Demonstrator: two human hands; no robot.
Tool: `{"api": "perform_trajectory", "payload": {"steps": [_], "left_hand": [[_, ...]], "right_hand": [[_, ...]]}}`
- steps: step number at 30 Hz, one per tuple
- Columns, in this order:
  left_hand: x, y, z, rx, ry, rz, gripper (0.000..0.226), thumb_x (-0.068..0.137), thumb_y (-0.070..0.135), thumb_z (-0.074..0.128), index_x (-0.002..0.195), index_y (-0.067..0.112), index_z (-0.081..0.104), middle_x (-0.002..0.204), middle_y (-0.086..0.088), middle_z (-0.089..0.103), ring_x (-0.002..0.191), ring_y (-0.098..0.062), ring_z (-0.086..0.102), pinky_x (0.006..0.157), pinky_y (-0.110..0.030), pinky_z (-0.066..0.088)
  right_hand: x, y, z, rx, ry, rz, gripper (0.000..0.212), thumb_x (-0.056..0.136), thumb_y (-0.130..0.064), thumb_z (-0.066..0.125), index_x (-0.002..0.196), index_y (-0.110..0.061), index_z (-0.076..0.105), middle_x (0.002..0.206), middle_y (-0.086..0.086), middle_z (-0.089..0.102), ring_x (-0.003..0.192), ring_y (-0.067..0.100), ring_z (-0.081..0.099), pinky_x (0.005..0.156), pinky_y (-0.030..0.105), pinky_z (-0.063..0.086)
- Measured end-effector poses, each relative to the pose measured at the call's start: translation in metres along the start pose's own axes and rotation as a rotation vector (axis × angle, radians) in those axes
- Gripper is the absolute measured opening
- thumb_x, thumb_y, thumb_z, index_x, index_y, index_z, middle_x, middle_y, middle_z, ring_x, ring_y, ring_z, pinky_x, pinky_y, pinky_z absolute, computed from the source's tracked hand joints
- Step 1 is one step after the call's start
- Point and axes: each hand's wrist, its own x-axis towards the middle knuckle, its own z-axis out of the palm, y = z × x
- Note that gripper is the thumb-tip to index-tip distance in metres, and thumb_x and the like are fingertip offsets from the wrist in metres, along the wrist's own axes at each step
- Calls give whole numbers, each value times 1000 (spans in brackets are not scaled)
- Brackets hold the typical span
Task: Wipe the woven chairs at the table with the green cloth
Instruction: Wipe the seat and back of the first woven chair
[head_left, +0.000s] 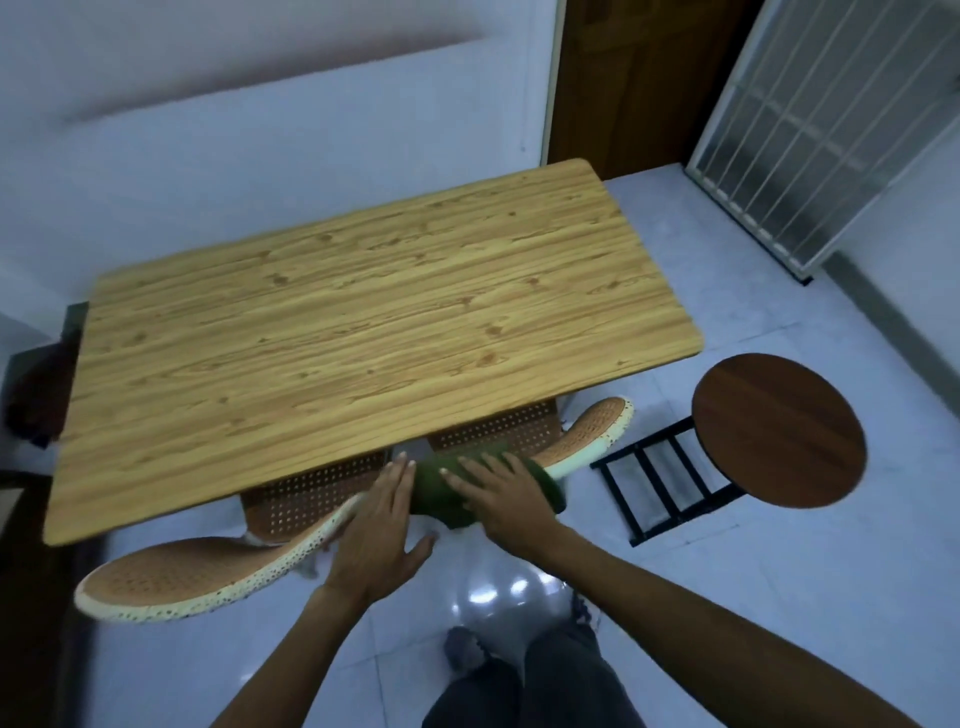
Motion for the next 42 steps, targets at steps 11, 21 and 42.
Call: {"api": "perform_trajectory", "payload": {"steps": [11,21,42], "left_hand": [[44,63,48,24,-97,23,92,93,70,40,156,7,13,165,-8,8,152,-23,2,123,-46,10],[47,68,53,167,-91,82,91,87,60,52,150,0,28,153,-20,37,142,-38,28,120,-48,8],[55,83,69,158,-42,-93,85,95,65,39,154,5,24,160,-23,20,148,-42,16,117,-61,17]], "right_hand": [[-63,11,-13,118,272,770,63,102,-48,34,155,-14,29,163,22,14,150,43,8,116,66,16],[-16,67,-3,296,319,852,69,100,-42,42,154,-2,26,164,21,11,151,41,-2,120,56,16],[42,258,-40,1842,-8,1344,32,99,-23,52,96,7,63,80,21,67,78,36,58,62,37,57]]}}
